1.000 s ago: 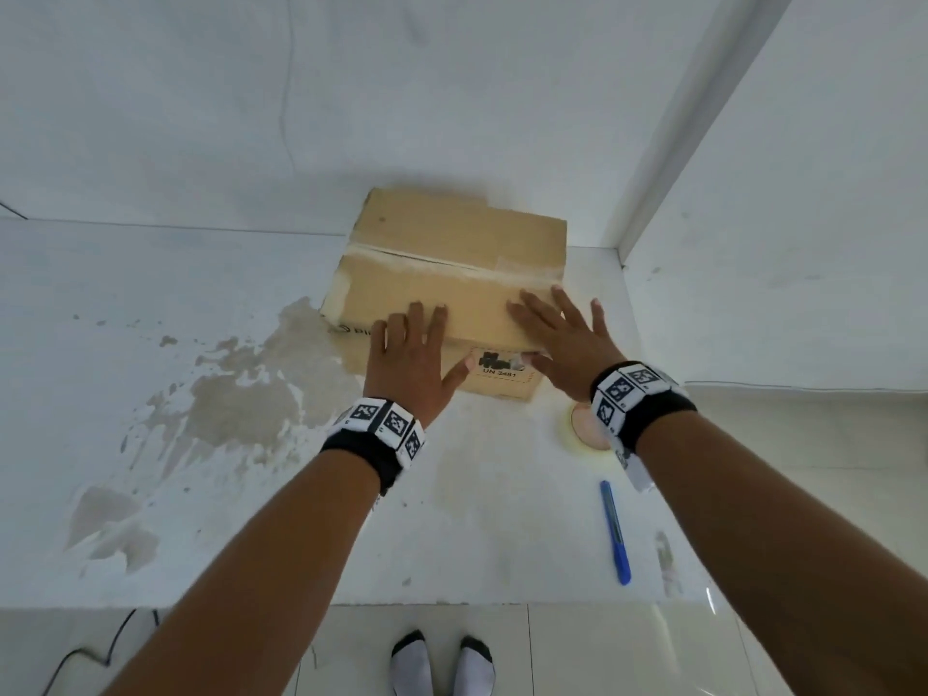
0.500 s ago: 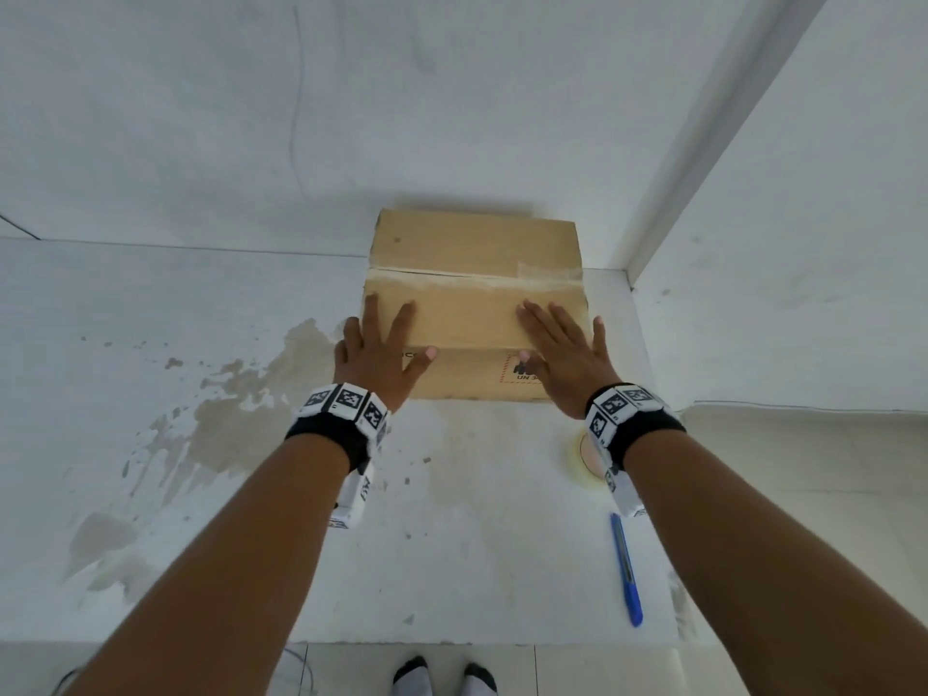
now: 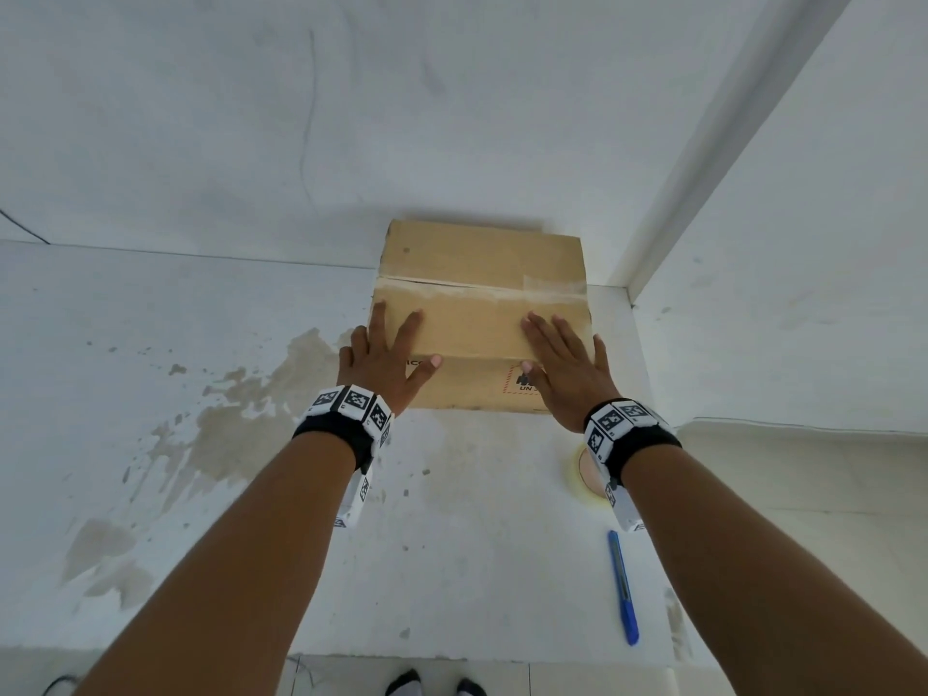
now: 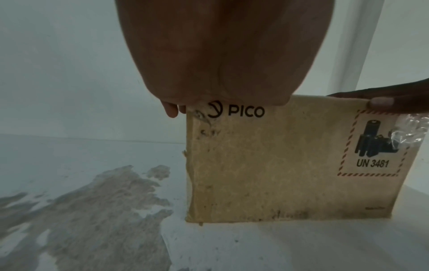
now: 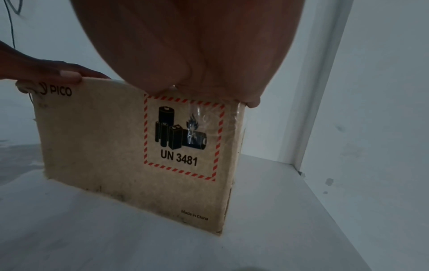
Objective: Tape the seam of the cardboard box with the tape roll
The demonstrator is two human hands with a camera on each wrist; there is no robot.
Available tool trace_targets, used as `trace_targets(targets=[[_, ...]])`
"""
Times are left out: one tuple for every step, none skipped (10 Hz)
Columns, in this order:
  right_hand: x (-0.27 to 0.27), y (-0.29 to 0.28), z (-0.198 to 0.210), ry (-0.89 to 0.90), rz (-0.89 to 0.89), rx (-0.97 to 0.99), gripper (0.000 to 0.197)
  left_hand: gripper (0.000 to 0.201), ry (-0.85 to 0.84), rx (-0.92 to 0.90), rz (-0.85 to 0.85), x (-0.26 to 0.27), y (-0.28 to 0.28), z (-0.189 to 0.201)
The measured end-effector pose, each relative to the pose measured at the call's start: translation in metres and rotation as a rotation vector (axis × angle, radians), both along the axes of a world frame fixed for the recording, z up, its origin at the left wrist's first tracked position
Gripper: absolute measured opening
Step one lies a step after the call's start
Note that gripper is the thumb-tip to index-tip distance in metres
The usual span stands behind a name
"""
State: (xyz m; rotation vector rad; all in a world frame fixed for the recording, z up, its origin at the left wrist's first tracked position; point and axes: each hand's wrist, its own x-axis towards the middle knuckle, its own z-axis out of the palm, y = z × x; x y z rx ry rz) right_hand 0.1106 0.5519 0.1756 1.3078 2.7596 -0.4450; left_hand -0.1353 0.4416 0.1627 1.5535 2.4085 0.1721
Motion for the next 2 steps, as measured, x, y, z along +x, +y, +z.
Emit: trace_targets(targets=[[0.0016, 0.0005, 0.002, -0.014, 0.009, -0.017, 0.058, 0.075, 0.002, -0.052, -0.001, 0.0009, -0.0007, 0.0068], [0.0004, -0.0008, 0.0084, -0.022, 0.011, -0.019, 0.058, 0.078, 0.013, -0.085, -0.006, 0.0034, -0.0037, 0.0168]])
